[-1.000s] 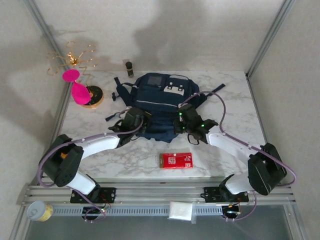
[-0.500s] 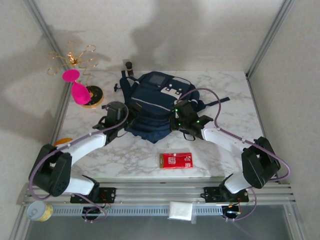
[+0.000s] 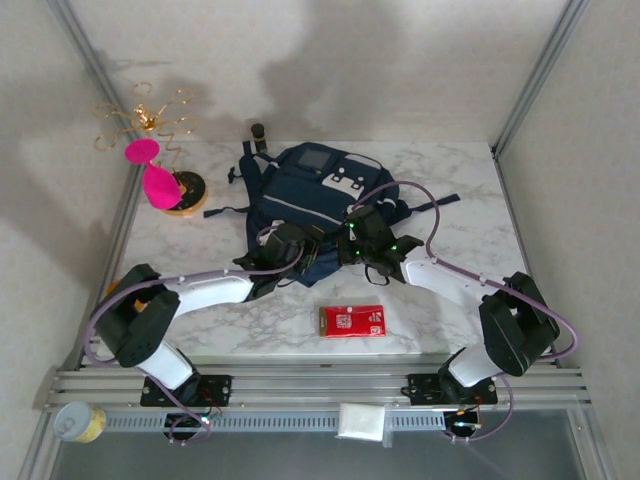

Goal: Pack books, pencil case, and school supplies into a backpack

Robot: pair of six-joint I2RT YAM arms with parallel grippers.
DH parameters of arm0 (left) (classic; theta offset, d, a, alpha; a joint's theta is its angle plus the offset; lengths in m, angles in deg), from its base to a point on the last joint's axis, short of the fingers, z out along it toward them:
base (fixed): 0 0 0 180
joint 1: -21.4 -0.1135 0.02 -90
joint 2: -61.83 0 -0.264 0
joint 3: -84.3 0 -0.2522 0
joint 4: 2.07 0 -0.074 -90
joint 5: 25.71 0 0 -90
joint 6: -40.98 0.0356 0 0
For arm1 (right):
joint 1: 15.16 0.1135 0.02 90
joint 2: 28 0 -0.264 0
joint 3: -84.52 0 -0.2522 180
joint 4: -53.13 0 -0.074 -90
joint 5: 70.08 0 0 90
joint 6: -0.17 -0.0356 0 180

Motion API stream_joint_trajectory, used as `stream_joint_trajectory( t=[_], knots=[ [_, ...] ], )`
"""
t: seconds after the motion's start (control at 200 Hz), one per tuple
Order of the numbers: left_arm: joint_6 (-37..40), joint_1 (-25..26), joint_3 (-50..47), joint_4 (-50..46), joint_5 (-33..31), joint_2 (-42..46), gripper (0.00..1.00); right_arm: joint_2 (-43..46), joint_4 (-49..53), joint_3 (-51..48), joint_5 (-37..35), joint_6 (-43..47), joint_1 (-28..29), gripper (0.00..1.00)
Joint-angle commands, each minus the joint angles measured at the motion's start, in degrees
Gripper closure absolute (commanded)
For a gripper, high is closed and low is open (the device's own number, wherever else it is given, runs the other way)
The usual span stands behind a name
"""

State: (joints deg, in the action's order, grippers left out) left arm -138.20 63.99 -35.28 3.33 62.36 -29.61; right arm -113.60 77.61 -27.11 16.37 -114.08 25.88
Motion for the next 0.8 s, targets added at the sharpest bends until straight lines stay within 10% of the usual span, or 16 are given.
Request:
stream_joint_trajectory(
  t=[0.0, 0.135, 0.796],
  knots=[
    [-3.42, 0.21, 2.74, -0.17, -5.04, -3.36, 0.75, 0.86, -1.14, -0.82, -1.3, 0.17, 0.8, 1.0],
    [-1.31, -0.04, 1.32, -3.9, -8.52, -1.39, 1.0, 1.72, 3.95, -0.78, -9.57, 0.51, 0.64, 1.0],
    [23.56, -19.45, -5.39, -18.52, 2.95, 14.12, 1.0, 0.71, 6.73, 1.32, -13.64, 7.25, -12.38, 1.0]
  ],
)
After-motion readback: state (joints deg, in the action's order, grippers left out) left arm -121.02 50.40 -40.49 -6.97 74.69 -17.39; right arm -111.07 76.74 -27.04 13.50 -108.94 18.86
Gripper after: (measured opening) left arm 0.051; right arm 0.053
